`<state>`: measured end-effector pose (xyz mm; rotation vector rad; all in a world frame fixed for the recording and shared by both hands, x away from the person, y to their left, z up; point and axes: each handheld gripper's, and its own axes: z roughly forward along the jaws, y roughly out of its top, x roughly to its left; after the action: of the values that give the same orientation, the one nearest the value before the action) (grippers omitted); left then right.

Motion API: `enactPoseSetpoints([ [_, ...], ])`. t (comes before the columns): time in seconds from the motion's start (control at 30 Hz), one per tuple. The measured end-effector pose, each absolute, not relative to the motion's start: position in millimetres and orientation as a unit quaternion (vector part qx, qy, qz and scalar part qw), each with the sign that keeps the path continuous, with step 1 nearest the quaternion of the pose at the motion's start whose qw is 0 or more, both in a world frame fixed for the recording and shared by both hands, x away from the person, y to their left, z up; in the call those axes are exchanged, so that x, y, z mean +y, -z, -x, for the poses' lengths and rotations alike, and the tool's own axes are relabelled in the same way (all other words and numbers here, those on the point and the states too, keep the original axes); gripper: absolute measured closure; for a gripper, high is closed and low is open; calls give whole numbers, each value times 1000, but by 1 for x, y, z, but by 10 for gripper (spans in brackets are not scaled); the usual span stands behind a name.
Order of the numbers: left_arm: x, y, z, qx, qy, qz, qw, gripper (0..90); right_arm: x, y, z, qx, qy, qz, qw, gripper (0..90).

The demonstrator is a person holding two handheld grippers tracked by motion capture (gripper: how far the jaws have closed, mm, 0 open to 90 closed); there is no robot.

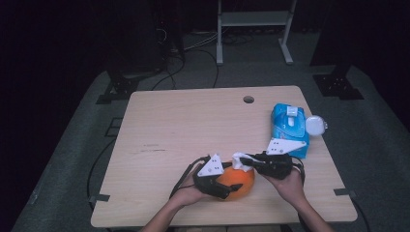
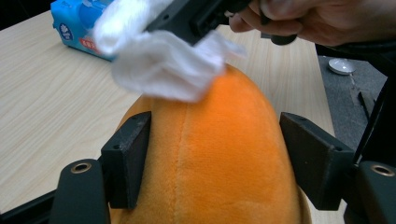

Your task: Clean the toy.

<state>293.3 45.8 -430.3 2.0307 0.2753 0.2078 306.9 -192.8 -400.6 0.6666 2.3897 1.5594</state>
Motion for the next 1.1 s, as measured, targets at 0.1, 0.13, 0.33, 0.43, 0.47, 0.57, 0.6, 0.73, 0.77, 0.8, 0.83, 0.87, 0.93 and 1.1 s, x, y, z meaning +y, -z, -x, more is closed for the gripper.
enactPoseSetpoints([
  [0.1, 47, 431, -293, 116, -83, -845, 515, 281, -183, 400, -301, 817, -526, -209, 107, 820],
  [0.13, 47, 431, -293, 117, -83, -845, 516, 282, -180, 399, -299, 821, -521, -205, 114, 821],
  [0.33, 50, 429, -296, 129, -67, -838, 526, 241, -197, 403, -307, 816, -523, -224, 105, 822],
  [0.43, 56, 426, -302, 152, -47, -829, 535, 166, -201, 405, -307, 816, -521, -226, 108, 821],
  [0.47, 58, 426, -304, 160, -48, -830, 532, 125, -202, 406, -307, 817, -519, -226, 110, 821],
  [0.57, 66, 430, -312, 182, -28, -825, 534, 90, -207, 407, -310, 814, -520, -234, 109, 821],
  [0.6, 66, 431, -313, 180, -23, -826, 533, 93, -209, 408, -312, 813, -521, -236, 107, 820],
  [0.73, 64, 431, -309, 168, -35, -831, 529, 226, -211, 408, -314, 808, -527, -244, 97, 821],
  [0.77, 63, 430, -307, 167, -45, -833, 526, 246, -211, 408, -313, 807, -529, -243, 98, 821],
  [0.8, 61, 429, -305, 168, -48, -833, 525, 268, -208, 406, -310, 806, -531, -241, 98, 821],
  [0.83, 60, 429, -304, 168, -50, -833, 524, 276, -206, 405, -308, 805, -535, -238, 95, 821],
  [0.87, 58, 429, -303, 165, -53, -835, 522, 281, -202, 404, -306, 804, -539, -235, 91, 822],
  [0.93, 56, 428, -301, 164, -59, -836, 520, 285, -194, 402, -301, 805, -544, -221, 85, 821],
  [1.1, 55, 428, -300, 167, -61, -835, 521, 282, -179, 399, -295, 816, -536, -196, 89, 821],
])
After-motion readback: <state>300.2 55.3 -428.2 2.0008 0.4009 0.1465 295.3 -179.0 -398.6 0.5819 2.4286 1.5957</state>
